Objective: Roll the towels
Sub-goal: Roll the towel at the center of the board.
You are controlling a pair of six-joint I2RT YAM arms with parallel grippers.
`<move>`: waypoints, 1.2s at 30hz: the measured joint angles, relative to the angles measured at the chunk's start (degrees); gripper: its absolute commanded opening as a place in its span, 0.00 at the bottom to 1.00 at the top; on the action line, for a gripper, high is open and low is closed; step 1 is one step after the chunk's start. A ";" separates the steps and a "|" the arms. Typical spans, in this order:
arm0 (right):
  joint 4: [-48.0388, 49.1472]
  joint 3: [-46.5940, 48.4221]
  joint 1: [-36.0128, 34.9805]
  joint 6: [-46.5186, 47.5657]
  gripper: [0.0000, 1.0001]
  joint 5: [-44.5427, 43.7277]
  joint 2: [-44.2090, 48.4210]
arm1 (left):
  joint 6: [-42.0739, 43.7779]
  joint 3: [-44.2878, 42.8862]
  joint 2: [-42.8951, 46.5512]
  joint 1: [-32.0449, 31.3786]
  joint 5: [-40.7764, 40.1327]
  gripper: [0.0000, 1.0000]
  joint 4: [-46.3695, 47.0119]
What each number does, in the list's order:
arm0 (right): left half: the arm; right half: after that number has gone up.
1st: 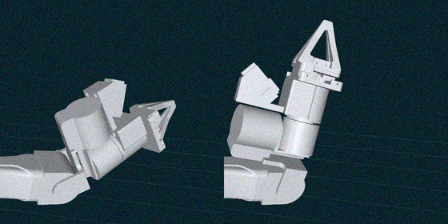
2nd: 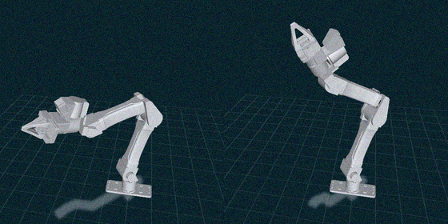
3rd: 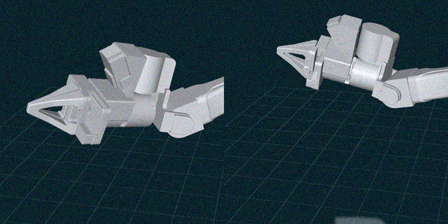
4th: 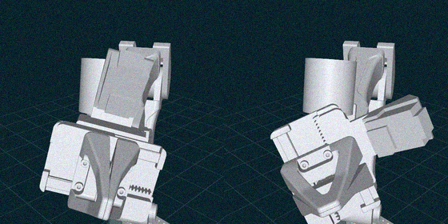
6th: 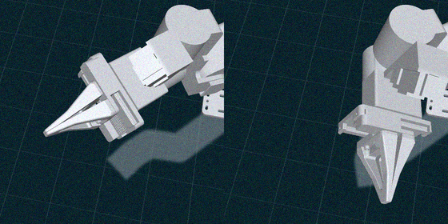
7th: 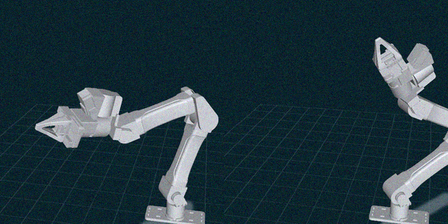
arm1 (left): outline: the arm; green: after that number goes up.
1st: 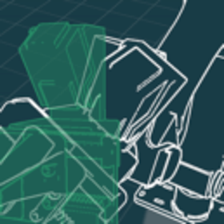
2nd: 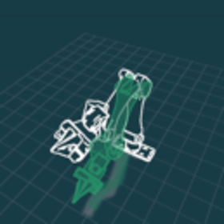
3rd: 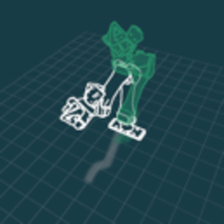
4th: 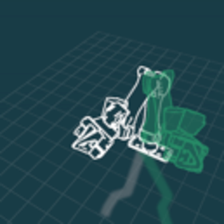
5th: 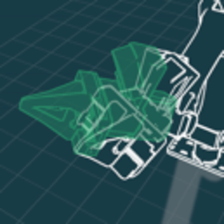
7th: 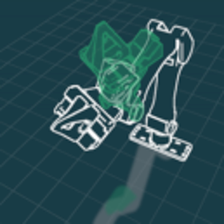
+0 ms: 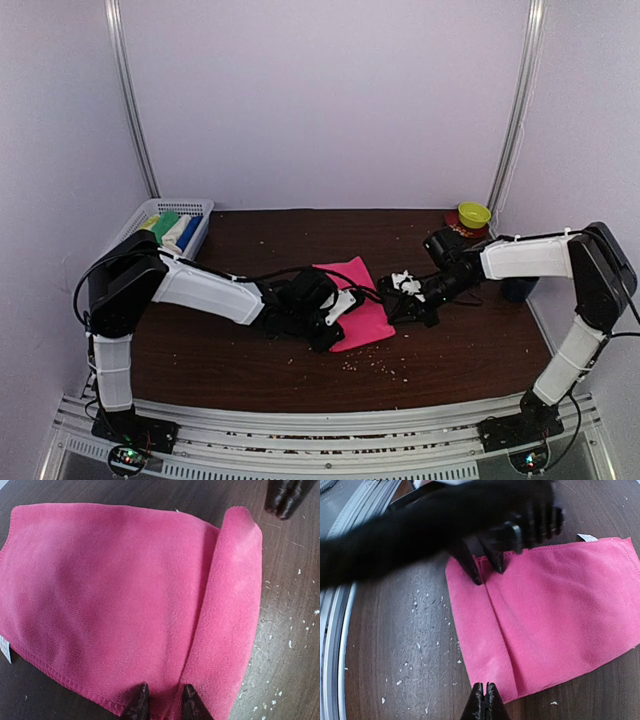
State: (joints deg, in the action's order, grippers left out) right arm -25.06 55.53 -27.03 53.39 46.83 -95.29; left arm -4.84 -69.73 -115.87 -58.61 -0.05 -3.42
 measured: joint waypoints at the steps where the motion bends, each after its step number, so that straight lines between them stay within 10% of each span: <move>1: 0.35 0.90 0.02 -1.18 0.00 0.61 -1.09 | 0.00 0.00 0.00 0.00 0.07 0.22 0.04; 36: 2.01 6.97 1.03 -20.09 0.08 -11.52 -7.23 | -0.02 1.05 -0.09 0.00 0.66 0.19 2.23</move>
State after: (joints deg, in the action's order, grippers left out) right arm -23.05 62.50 -26.00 33.30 35.31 -102.52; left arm -4.86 -68.69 -115.96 -58.61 0.60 -1.19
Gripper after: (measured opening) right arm 0.027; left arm 0.189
